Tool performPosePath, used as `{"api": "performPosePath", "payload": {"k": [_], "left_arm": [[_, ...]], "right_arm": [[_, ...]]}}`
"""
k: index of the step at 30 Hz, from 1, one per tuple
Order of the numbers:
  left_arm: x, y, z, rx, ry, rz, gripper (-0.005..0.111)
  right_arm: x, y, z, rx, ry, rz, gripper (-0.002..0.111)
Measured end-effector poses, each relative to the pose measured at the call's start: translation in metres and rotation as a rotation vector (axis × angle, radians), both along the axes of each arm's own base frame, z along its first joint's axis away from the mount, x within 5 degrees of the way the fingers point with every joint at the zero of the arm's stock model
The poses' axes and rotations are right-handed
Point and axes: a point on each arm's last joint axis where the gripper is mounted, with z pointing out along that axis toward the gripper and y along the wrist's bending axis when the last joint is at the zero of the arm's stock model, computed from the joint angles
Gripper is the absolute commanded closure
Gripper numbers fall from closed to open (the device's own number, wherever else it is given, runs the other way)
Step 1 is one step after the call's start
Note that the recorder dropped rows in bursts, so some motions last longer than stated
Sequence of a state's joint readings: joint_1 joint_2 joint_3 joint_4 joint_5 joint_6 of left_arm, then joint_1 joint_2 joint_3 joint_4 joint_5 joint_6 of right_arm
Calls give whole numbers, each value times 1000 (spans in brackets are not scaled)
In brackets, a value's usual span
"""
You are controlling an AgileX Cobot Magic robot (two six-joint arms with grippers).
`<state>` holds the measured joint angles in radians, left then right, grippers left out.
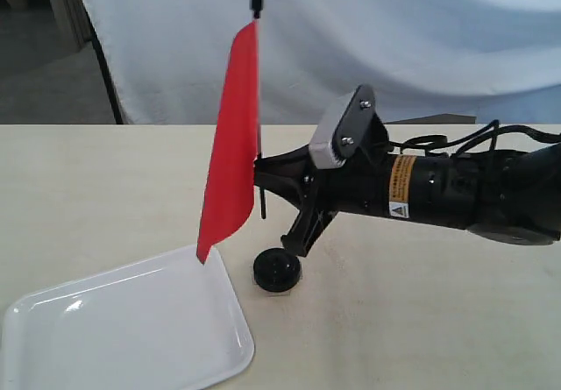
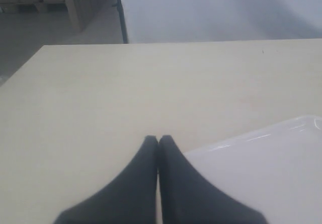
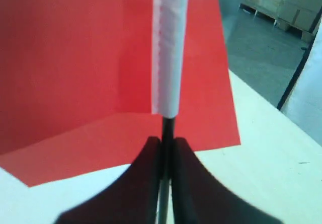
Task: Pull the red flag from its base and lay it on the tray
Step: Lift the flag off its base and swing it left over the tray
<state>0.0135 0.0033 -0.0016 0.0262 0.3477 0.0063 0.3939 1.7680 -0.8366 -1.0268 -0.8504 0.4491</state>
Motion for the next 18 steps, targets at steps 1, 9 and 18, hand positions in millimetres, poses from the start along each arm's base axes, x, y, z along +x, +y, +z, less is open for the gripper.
{"api": "performPosePath", "payload": {"k": [1, 9, 18], "left_arm": [[0, 0, 0, 0, 0, 0, 107], [0, 0, 0, 0, 0, 0, 107], [0, 0, 0, 0, 0, 0, 107]], "right_arm": [[-6, 7, 2, -35, -9, 10, 109], [-41, 66, -1, -414, -136, 61, 109], [-38, 104, 6, -657, -267, 4, 109]]}}
